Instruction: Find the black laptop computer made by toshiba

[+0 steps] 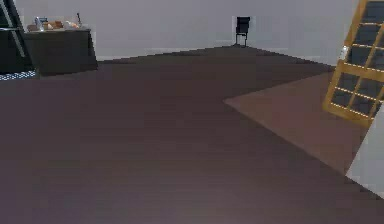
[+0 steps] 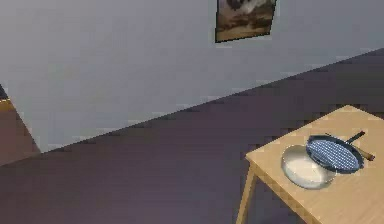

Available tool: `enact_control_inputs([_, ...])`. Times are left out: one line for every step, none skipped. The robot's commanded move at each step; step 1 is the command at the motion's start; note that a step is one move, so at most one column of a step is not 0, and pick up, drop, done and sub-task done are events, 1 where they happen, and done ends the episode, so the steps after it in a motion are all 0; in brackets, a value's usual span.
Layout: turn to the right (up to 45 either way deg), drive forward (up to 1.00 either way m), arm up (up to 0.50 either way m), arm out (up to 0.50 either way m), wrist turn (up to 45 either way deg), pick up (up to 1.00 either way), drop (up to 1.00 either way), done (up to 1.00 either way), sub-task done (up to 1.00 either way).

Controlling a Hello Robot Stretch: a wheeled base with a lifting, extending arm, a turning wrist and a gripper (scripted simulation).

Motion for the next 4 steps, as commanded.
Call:
enact_control_inputs([-6.0,0.0,0.0,0.0,0.0,0.0,0.0,0.0,0.0])
enact_control_inputs([0.0,0.1,0.0,0.0,0.0,0.0,0.0,0.0,0.0])
enact_control_inputs([30.0,0.0,0.0,0.0,0.0,0.0,0.0,0.0,0.0])
enact_control_inputs([0.0,1.0,0.0,0.0,0.0,0.0,0.0,0.0,0.0])
